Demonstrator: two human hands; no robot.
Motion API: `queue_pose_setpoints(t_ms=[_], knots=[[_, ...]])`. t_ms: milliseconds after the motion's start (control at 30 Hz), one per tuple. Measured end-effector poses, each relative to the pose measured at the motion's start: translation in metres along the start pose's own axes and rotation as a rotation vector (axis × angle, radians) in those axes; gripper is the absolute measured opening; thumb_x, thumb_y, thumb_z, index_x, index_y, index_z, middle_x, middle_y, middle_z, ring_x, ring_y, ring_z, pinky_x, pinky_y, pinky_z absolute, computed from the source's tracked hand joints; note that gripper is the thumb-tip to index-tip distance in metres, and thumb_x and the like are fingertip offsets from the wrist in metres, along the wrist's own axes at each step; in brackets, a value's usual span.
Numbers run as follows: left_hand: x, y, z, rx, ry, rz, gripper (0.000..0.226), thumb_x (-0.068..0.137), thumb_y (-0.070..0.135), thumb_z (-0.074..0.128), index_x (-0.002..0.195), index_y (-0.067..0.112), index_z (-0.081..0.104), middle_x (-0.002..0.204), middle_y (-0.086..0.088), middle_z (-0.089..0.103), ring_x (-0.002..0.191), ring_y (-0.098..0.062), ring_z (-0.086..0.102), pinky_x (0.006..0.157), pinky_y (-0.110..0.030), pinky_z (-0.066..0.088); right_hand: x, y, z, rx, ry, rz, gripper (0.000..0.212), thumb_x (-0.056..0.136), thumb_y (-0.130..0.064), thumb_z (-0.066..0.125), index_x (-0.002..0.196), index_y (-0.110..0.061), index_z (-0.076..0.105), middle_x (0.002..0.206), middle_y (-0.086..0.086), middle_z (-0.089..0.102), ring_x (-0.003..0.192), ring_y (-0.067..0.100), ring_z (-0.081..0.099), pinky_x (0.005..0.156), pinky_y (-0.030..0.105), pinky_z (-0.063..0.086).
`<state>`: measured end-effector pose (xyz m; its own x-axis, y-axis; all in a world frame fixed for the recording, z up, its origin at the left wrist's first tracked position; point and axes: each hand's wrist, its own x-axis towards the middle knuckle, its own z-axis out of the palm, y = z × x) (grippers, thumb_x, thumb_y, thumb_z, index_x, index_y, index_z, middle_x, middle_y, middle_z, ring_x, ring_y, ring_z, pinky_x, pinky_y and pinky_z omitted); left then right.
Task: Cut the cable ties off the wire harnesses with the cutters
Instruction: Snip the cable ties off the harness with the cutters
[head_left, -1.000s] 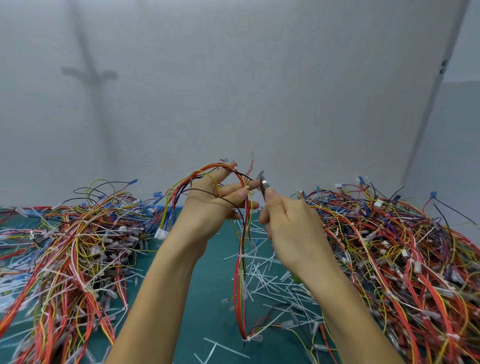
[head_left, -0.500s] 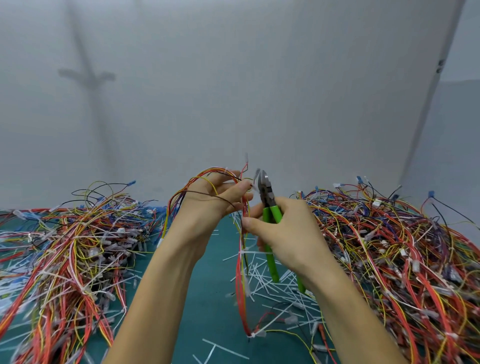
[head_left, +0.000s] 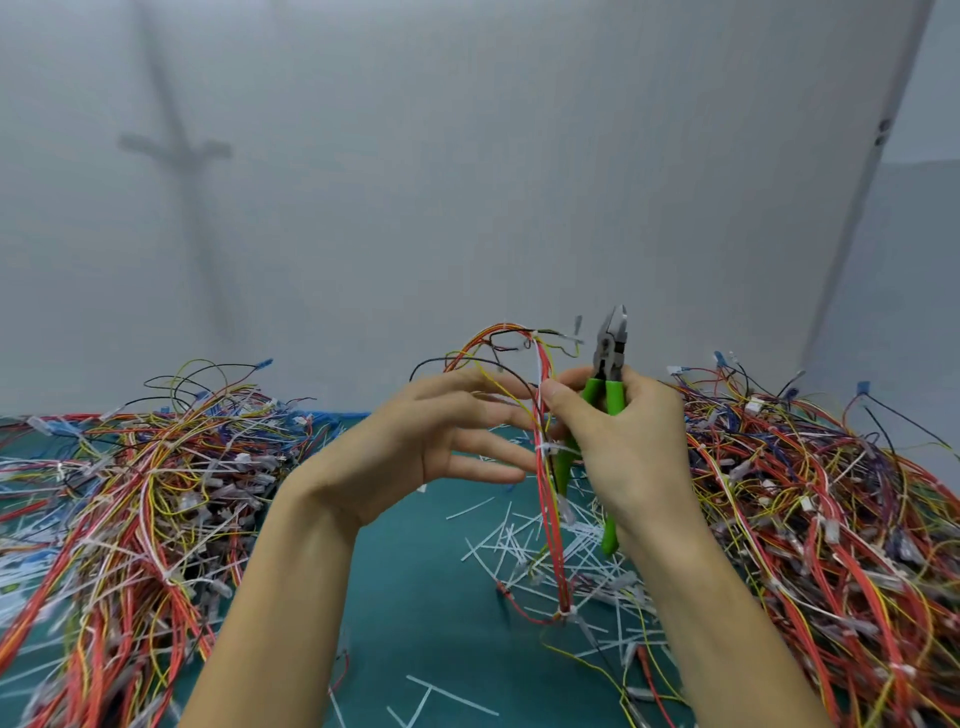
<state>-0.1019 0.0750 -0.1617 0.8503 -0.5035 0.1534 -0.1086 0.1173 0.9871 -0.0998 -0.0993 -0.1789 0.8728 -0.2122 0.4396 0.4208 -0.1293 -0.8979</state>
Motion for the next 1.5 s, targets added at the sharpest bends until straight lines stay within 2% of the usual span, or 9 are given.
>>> queue_pose_setpoints(t_ms=[133, 233, 367, 567, 700, 967, 1100, 1300, 1500], knots=[[0.006, -0.006, 0.011, 0.220, 0.106, 0.075, 0.041, 0.078, 0.023, 0.080, 0.115, 0.013, 0.064, 0.088, -0.004, 0.074, 0.079, -0.020, 0.073, 0.069, -0.025, 0.057, -0.004, -0.001, 0.002, 0.005, -0.052, 0.006, 0.012, 0.084, -0.023, 0.075, 0.075, -0.022, 0.067, 0.071, 0.006, 0.071, 0.071, 0.030, 0.068, 0.072, 0.052, 0.058], [0.012, -0.008, 0.014, 0.189, 0.196, 0.088, 0.034, 0.072, 0.024, 0.077, 0.103, 0.013, 0.067, 0.073, 0.003, 0.070, 0.062, -0.013, 0.066, 0.059, -0.020, 0.052, -0.004, -0.002, 0.002, -0.003, -0.073, 0.013, 0.012, 0.088, -0.022, 0.070, 0.077, -0.022, 0.066, 0.076, 0.009, 0.071, 0.076, 0.032, 0.068, 0.070, 0.049, 0.057], [0.014, -0.010, 0.011, 0.021, 0.255, 0.090, 0.030, 0.069, 0.018, 0.075, 0.095, 0.010, 0.064, 0.072, -0.001, 0.069, 0.056, -0.012, 0.063, 0.057, -0.021, 0.054, -0.002, -0.006, -0.002, 0.009, -0.088, 0.004, 0.010, 0.092, -0.021, 0.065, 0.082, -0.022, 0.066, 0.080, -0.004, 0.075, 0.072, 0.014, 0.069, 0.066, 0.036, 0.057], [0.015, -0.010, 0.011, -0.045, 0.300, 0.056, 0.037, 0.072, 0.018, 0.073, 0.104, 0.004, 0.062, 0.078, -0.002, 0.073, 0.063, -0.012, 0.069, 0.054, -0.016, 0.052, 0.002, -0.002, -0.005, -0.119, -0.113, 0.020, 0.014, 0.088, -0.014, 0.061, 0.079, -0.023, 0.066, 0.073, -0.012, 0.073, 0.081, 0.024, 0.070, 0.078, 0.055, 0.056], [0.016, -0.010, 0.009, -0.092, 0.344, 0.060, 0.035, 0.074, 0.017, 0.071, 0.105, 0.002, 0.064, 0.083, -0.005, 0.073, 0.062, -0.012, 0.068, 0.053, -0.016, 0.052, 0.004, 0.002, -0.006, -0.204, -0.122, 0.014, 0.011, 0.083, -0.014, 0.068, 0.078, -0.023, 0.065, 0.074, -0.001, 0.071, 0.078, 0.023, 0.069, 0.074, 0.052, 0.057], [0.014, -0.008, 0.010, -0.038, 0.367, 0.064, 0.054, 0.064, 0.013, 0.077, 0.113, 0.002, 0.057, 0.093, -0.017, 0.072, 0.077, -0.021, 0.073, 0.062, -0.024, 0.058, 0.003, 0.004, -0.005, -0.168, -0.059, -0.007, 0.010, 0.083, -0.021, 0.072, 0.077, -0.024, 0.064, 0.069, -0.003, 0.063, 0.072, 0.027, 0.063, 0.069, 0.052, 0.057], [0.014, -0.009, 0.009, -0.108, 0.438, 0.135, 0.037, 0.078, -0.006, 0.070, 0.111, 0.002, 0.056, 0.084, -0.016, 0.069, 0.076, -0.024, 0.074, 0.065, -0.023, 0.059, 0.004, 0.004, -0.007, -0.186, 0.017, -0.025, 0.010, 0.087, -0.027, 0.064, 0.078, -0.024, 0.062, 0.079, 0.006, 0.061, 0.075, 0.031, 0.063, 0.073, 0.054, 0.056], [0.015, -0.009, 0.004, -0.012, 0.626, 0.214, 0.032, 0.083, -0.004, 0.070, 0.107, 0.012, 0.056, 0.079, -0.006, 0.072, 0.069, -0.018, 0.074, 0.055, -0.022, 0.056, 0.005, -0.003, -0.009, -0.252, 0.029, -0.047, 0.029, 0.096, -0.045, 0.051, 0.083, -0.022, 0.063, 0.094, 0.012, 0.064, 0.083, 0.033, 0.065, 0.081, 0.053, 0.054], [0.015, -0.011, 0.001, 0.061, 0.727, 0.305, 0.027, 0.084, -0.003, 0.070, 0.100, 0.014, 0.057, 0.083, -0.004, 0.073, 0.068, -0.014, 0.073, 0.051, -0.019, 0.053, -0.005, -0.016, -0.005, -0.307, -0.194, -0.054, 0.050, 0.097, -0.056, 0.038, 0.073, -0.021, 0.065, 0.068, 0.002, 0.067, 0.072, 0.026, 0.065, 0.075, 0.053, 0.054]])
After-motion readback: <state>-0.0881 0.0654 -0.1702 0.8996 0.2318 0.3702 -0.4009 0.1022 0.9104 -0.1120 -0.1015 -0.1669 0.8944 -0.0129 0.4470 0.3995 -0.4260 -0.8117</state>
